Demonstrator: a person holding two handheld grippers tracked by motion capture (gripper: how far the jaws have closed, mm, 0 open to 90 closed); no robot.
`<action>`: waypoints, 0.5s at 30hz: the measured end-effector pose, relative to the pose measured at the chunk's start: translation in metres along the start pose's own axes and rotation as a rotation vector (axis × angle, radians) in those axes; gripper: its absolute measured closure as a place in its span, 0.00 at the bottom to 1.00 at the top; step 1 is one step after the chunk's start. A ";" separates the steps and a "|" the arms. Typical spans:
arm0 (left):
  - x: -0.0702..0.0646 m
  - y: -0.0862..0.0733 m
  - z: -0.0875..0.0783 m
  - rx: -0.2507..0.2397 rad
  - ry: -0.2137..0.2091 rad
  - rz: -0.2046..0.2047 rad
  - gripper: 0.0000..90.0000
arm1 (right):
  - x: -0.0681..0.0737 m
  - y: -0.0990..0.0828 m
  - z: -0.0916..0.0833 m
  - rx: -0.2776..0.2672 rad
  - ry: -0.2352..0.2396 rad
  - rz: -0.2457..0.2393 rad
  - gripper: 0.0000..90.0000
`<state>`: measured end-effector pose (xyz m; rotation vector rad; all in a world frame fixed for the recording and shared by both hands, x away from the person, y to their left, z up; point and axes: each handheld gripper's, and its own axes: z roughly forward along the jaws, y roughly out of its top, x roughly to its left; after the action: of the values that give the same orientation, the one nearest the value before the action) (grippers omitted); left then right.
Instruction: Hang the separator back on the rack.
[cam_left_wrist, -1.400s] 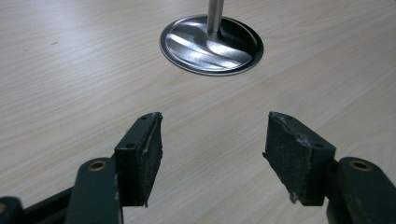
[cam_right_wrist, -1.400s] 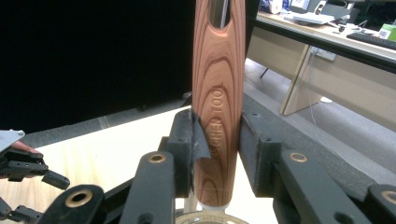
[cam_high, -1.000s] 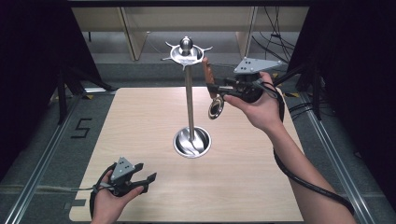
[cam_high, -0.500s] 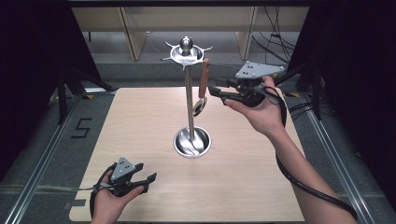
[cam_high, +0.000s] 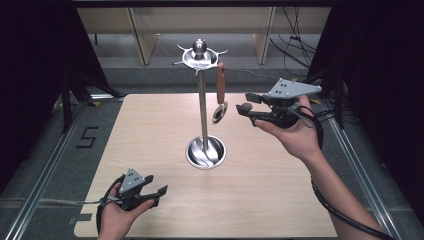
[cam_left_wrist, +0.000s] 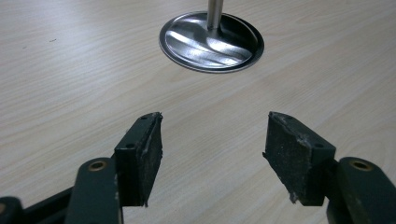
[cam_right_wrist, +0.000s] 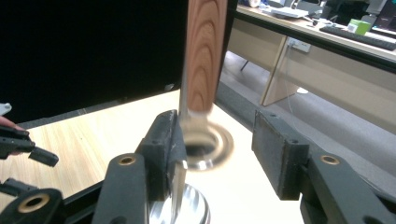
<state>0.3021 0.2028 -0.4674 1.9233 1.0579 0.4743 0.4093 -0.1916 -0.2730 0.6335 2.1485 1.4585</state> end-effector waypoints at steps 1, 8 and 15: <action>0.000 0.000 0.000 0.000 0.000 0.000 0.40 | 0.000 -0.002 -0.003 0.007 -0.007 -0.003 0.56; 0.000 0.000 0.001 0.003 0.002 -0.006 0.40 | 0.000 -0.020 -0.026 0.027 -0.033 0.001 0.55; 0.000 -0.001 0.001 0.008 0.011 -0.002 0.40 | -0.001 -0.042 -0.047 0.055 -0.062 0.023 0.54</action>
<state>0.3020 0.2022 -0.4682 1.9279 1.0701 0.4804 0.3770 -0.2398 -0.2965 0.7157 2.1467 1.3771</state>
